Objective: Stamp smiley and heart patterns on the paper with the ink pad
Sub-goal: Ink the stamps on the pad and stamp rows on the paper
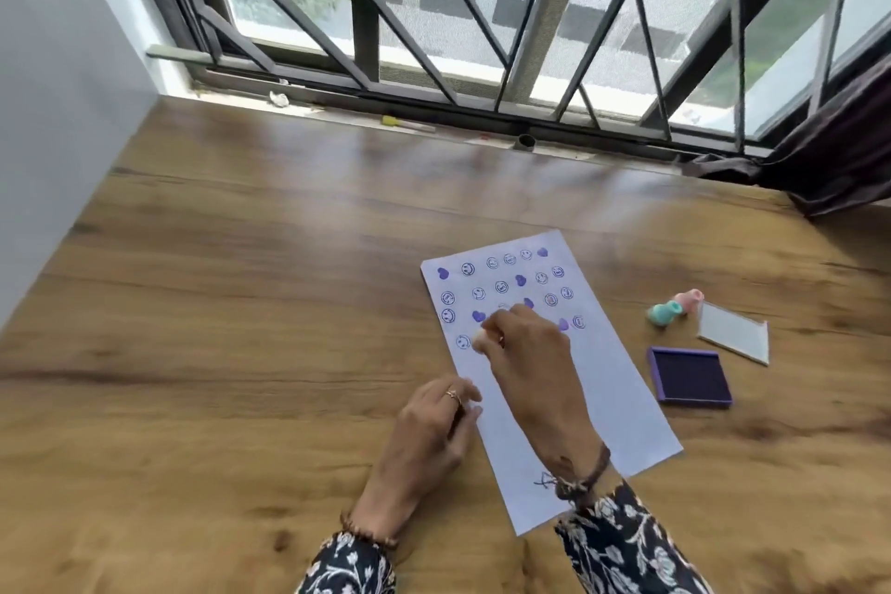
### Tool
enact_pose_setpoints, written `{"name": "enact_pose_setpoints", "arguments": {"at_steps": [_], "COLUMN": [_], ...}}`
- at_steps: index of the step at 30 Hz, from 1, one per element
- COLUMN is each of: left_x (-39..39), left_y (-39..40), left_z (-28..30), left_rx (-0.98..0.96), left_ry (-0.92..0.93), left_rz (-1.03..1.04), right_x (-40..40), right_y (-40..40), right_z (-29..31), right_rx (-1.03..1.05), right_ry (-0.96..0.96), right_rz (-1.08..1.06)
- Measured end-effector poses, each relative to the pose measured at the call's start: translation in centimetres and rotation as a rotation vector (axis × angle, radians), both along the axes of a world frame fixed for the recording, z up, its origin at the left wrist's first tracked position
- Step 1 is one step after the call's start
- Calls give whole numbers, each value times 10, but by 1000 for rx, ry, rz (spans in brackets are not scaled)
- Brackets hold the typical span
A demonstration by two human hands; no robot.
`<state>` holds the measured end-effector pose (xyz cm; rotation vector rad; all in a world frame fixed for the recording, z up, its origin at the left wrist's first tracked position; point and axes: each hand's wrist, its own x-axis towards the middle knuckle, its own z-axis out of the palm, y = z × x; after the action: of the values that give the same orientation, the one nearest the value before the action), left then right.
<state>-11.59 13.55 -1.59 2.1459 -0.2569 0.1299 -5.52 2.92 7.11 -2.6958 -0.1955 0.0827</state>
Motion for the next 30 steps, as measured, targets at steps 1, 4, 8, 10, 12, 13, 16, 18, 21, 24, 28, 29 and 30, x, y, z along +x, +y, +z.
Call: {"name": "enact_pose_setpoints", "arguments": {"at_steps": [1,4,8,10,12,13,16,18,21,24,28,29,30], "left_x": [0,1,1,0,-1,-1,-3,-3,-2,0,5,6,8], "left_y": [0,0,1,1,1,2,3,4,7,11,9,8,8], "left_z": [0,-3,-3,-3,-2,-1,2,4,7,7,14,16,17], "left_rx": [0,-8,-28,-29,-36,-39,-83,-139,-248,-364,-625,-676,-719], "left_ry": [4,9,11,13,18,23,36,47,90,141,254,260,265], "left_rz": [2,14,15,15,13,13,39,72,146,180,203,202,195], "right_x": [-1,-4,-3,-4,-5,-5,-2,-3,-12,-22,-33,-36,-38], "right_y": [2,2,0,0,-1,-1,-5,-12,-25,-36,-39,-40,-40], "right_z": [-11,-34,-41,-43,-44,-45,-42,-37,-29,-24,-14,-11,-9], "right_rx": [-22,-31,10,-31,-51,-37,56,265,701,970,1068,1073,1074], "right_ry": [71,112,60,50,44,43,87,158,207,291,386,402,413], "right_rz": [7,-2,-8,11,32,34,-18,-144,-400,-488,-402,-370,-344]}}
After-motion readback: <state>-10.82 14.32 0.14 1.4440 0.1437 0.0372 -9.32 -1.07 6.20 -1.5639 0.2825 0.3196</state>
